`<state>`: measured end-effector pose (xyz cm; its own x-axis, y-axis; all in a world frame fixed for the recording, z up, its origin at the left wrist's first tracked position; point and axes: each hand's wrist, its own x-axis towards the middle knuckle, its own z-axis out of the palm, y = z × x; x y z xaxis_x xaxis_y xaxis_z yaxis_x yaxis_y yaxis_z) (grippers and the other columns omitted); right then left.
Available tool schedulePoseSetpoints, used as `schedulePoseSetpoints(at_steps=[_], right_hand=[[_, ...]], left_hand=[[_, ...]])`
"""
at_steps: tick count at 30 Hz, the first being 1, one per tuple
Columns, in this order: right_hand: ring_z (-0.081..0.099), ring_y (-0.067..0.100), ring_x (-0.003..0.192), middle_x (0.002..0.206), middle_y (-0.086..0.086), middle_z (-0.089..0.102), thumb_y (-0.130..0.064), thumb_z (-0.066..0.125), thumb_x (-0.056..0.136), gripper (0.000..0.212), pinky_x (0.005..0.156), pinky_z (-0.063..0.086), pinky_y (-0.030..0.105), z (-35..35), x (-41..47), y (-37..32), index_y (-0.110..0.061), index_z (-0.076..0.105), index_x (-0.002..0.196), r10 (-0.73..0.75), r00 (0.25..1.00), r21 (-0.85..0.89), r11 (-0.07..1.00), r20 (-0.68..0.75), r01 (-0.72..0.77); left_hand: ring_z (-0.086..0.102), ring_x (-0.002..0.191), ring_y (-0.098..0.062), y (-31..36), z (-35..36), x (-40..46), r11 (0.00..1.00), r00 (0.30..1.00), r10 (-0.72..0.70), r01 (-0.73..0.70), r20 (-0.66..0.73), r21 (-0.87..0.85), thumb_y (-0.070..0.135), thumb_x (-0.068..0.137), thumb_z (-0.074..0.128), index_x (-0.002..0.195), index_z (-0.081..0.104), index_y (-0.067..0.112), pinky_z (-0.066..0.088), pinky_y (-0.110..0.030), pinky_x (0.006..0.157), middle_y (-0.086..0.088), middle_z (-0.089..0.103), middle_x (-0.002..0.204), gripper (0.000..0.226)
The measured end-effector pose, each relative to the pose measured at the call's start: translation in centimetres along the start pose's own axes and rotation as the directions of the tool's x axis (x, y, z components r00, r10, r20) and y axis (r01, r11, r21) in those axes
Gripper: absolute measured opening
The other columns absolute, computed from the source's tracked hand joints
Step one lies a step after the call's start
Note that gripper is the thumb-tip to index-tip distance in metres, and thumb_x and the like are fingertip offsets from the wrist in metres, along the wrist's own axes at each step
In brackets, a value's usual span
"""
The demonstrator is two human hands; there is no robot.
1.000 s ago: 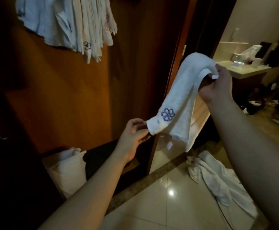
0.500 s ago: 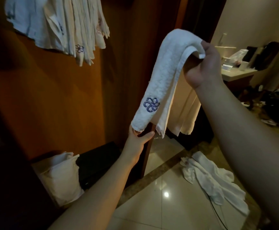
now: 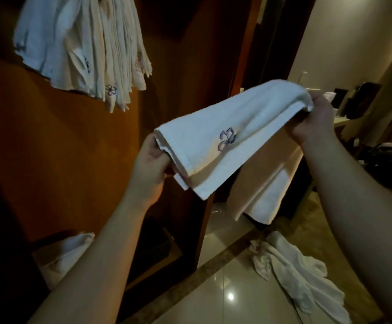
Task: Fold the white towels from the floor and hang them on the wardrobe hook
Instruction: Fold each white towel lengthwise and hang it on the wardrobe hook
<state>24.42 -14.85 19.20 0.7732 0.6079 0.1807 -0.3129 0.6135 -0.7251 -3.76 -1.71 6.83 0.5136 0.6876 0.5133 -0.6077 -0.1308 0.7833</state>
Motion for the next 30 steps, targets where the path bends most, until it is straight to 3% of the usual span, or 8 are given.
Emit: schedulePoseSetpoints(at_steps=[3, 7, 9, 14, 18, 21, 25, 30], right_hand=[[0.064, 0.036, 0.115, 0.128, 0.017, 0.067, -0.017, 0.047, 0.096, 0.035, 0.098, 0.052, 0.045, -2.0, 0.2, 1.3, -0.002, 0.059, 0.126, 0.135, 0.99, -0.048, 0.989, -0.052, -0.137], [0.064, 0.04, 0.116, 0.125, 0.021, 0.068, -0.016, 0.045, 0.097, 0.044, 0.097, 0.051, 0.049, -3.4, 0.1, 3.0, -0.004, 0.052, 0.138, 0.186, 0.981, -0.02, 0.982, -0.051, -0.187], [0.064, 0.041, 0.115, 0.124, 0.023, 0.069, -0.015, 0.044, 0.098, 0.044, 0.097, 0.051, 0.051, -3.2, -0.3, 3.9, -0.002, 0.051, 0.14, 0.201, 0.977, -0.021, 0.979, -0.073, -0.203], [0.066, 0.04, 0.111, 0.122, 0.022, 0.068, -0.015, 0.049, 0.1, 0.043, 0.077, 0.057, 0.05, -3.8, -1.0, 6.8, -0.005, 0.045, 0.142, 0.245, 0.957, -0.018, 0.968, -0.154, -0.25], [0.068, 0.038, 0.107, 0.114, 0.02, 0.071, -0.017, 0.051, 0.1, 0.043, 0.072, 0.058, 0.048, -4.1, -1.3, 8.1, -0.006, 0.047, 0.141, 0.241, 0.958, -0.003, 0.97, -0.155, -0.244], [0.067, 0.039, 0.111, 0.12, 0.022, 0.07, -0.02, 0.043, 0.103, 0.043, 0.081, 0.056, 0.049, -3.7, -1.3, 8.5, -0.003, 0.046, 0.142, 0.252, 0.967, 0.054, 0.967, -0.049, -0.249], [0.065, 0.039, 0.118, 0.133, 0.022, 0.064, -0.025, 0.038, 0.104, 0.044, 0.1, 0.051, 0.05, -2.9, -1.1, 7.8, -0.004, 0.046, 0.142, 0.221, 0.97, 0.155, 0.96, 0.098, -0.234], [0.062, 0.04, 0.12, 0.131, 0.022, 0.065, -0.024, 0.039, 0.104, 0.045, 0.099, 0.049, 0.051, -2.5, -1.8, 9.5, -0.004, 0.048, 0.143, 0.299, 0.954, 0.11, 0.948, 0.028, -0.3]], left_hand=[[0.07, 0.101, -0.011, 2.8, -1.4, -0.2, 0.993, 0.996, 0.075, -0.08, 0.052, 0.088, 0.01, 0.094, 0.057, 0.119, 0.069, 0.044, 0.057, -0.023, 0.073, 0.008, 0.073, 0.115, 0.044], [0.063, 0.064, -0.007, 3.2, -3.0, -0.7, 0.985, 0.99, 0.097, -0.11, 0.101, 0.132, 0.013, 0.09, 0.053, 0.091, 0.079, 0.032, 0.047, -0.017, 0.053, 0.009, 0.071, 0.079, 0.032], [0.056, 0.058, -0.011, 2.4, -3.8, -0.7, 0.993, 1.0, 0.011, -0.014, 0.024, 0.114, 0.004, 0.093, 0.045, 0.079, 0.074, 0.03, 0.04, -0.02, 0.047, 0.008, 0.063, 0.07, 0.041], [0.056, 0.085, -0.025, 0.4, -6.5, -1.7, 0.97, 0.989, -0.131, 0.141, -0.063, 0.199, 0.01, 0.09, 0.041, 0.068, 0.066, 0.029, 0.04, -0.024, 0.052, -0.005, 0.057, 0.094, 0.039], [0.051, 0.069, -0.009, 0.0, -7.3, -3.1, 0.965, 0.993, -0.113, 0.107, 0.011, 0.239, 0.012, 0.083, 0.036, 0.064, 0.062, 0.028, 0.038, -0.016, 0.053, 0.008, 0.052, 0.075, 0.035], [0.047, 0.071, -0.014, 0.1, -6.9, -4.4, 0.963, 0.993, -0.104, 0.113, -0.047, 0.245, 0.023, 0.088, 0.041, 0.062, 0.059, 0.028, 0.038, -0.021, 0.058, 0.003, 0.048, 0.073, 0.033], [0.055, 0.069, 0.0, 1.3, -6.7, -5.2, 0.976, 0.999, 0.044, -0.037, -0.028, 0.214, 0.026, 0.088, 0.071, 0.079, 0.05, 0.034, 0.044, -0.016, 0.055, 0.02, 0.054, 0.077, 0.025], [0.064, 0.103, -0.033, -1.7, -7.0, -5.8, 0.893, 0.929, -0.301, 0.354, -0.215, 0.277, -0.004, 0.094, 0.06, 0.09, 0.044, 0.041, 0.055, -0.033, 0.058, -0.003, 0.05, 0.128, 0.048]])
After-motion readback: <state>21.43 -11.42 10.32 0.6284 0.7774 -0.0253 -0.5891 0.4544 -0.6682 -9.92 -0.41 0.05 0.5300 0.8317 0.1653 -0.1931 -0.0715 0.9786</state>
